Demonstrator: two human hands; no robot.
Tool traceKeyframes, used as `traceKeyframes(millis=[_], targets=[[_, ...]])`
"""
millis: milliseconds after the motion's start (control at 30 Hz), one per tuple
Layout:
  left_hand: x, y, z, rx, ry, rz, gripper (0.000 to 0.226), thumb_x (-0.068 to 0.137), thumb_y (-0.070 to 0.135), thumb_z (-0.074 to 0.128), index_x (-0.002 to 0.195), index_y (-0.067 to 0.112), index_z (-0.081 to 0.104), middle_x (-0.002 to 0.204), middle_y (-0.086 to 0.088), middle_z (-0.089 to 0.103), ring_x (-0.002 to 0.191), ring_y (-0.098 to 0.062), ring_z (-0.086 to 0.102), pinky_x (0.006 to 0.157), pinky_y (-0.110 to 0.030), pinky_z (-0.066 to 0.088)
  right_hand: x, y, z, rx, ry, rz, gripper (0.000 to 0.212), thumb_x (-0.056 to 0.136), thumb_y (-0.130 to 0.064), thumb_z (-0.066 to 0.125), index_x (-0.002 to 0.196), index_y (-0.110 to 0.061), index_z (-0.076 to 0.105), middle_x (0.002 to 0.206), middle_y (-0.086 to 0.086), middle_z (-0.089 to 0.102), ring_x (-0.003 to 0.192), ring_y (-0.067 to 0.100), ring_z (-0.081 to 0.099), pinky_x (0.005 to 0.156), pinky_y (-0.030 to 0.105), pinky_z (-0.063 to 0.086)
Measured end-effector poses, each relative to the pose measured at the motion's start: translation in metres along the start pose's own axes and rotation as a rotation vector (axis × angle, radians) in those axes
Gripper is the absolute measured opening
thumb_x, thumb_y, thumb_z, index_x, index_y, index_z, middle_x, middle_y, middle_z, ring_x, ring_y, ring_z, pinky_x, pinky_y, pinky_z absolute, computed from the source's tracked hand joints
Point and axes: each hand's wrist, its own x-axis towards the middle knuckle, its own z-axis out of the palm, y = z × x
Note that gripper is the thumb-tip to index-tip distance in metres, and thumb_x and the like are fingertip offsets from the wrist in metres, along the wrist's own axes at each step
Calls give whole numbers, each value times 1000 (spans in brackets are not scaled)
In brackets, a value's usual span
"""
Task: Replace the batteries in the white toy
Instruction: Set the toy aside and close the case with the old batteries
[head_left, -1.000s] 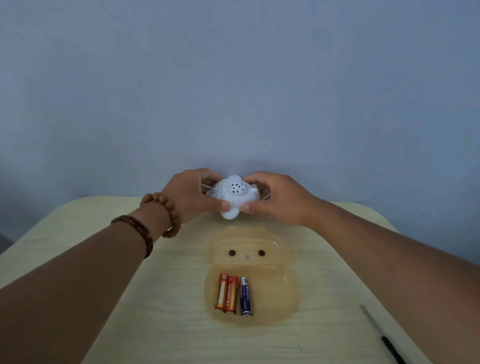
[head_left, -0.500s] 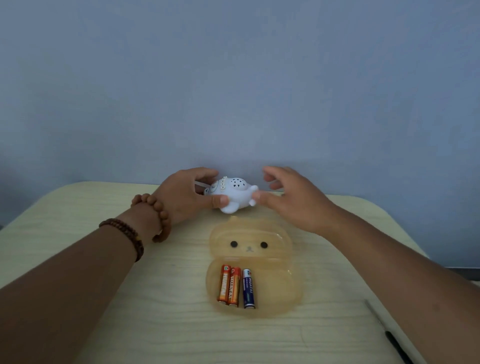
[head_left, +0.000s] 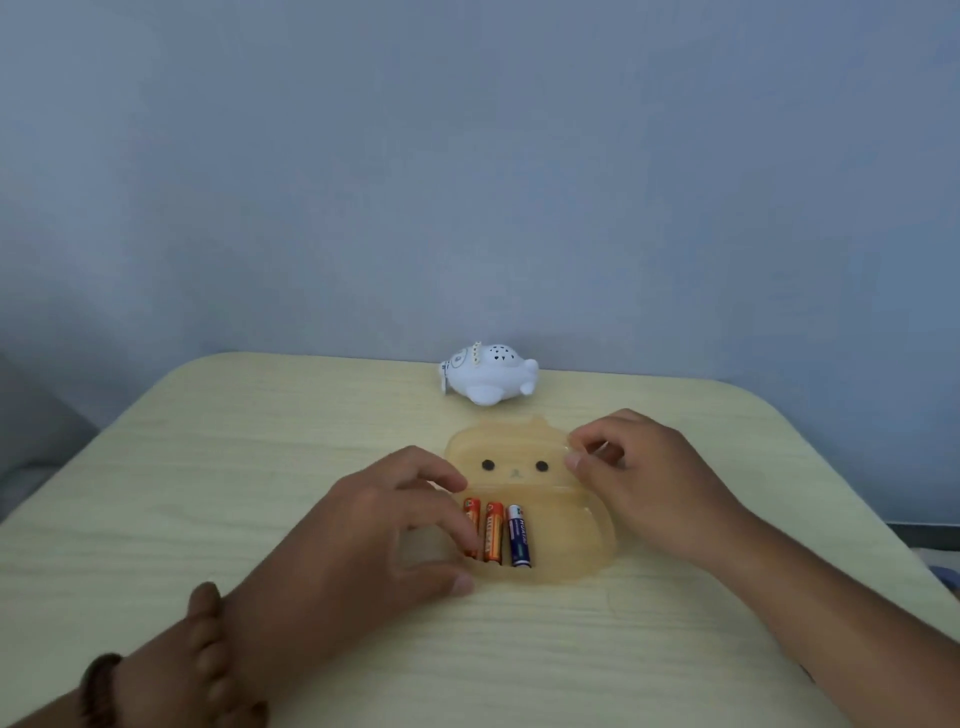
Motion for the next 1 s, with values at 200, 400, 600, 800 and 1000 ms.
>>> traceKeyframes(millis=[200, 400, 600, 800, 1000], targets=[[-39, 24, -6, -21, -62, 42, 15, 69, 44, 85, 76, 38, 73, 115, 21, 58, 103, -3, 65, 86, -23, 49, -53, -8, 2, -32, 13, 4, 10, 92, -36, 69, 100, -31, 72, 99, -15, 64, 79, -3, 62, 70, 13, 44], [-75, 44, -3, -53, -35, 26, 20, 63, 53, 87, 71, 41, 73, 116, 20, 61, 96, 1, 67, 80, -9, 47, -107, -11, -2, 46, 36, -38, 15, 84, -44, 69, 98, -38, 68, 97, -19, 64, 89, 1, 63, 69, 13, 48], [-79, 54, -4, -19, 15, -93, 36, 49, 63, 86, 72, 41, 68, 109, 24, 64, 95, 5, 66, 77, -5, 44, -119, -13, -13, 288, 43, -71, 33, 81, -24, 83, 100, -39, 60, 98, -17, 76, 77, 11, 72, 64, 25, 57], [-83, 52, 8, -194, 87, -196, 91, 39, 52, 88, 113, 59, 36, 126, 28, 54, 94, -5, 69, 76, -16, 52, -130, -9, -31, 244, -4, -276, 32, 74, -17, 88, 94, -32, 68, 110, -21, 77, 103, 8, 73, 81, 20, 57], [-81, 51, 7, 30, -54, 13, 73, 68, 50, 77, 135, 51, 48, 140, 31, 48, 125, 8, 50, 90, -6, 41, -144, -2, -42, 200, -278, -286, 51, 70, -36, 91, 115, -45, 70, 139, -29, 59, 133, -2, 54, 103, 24, 45]])
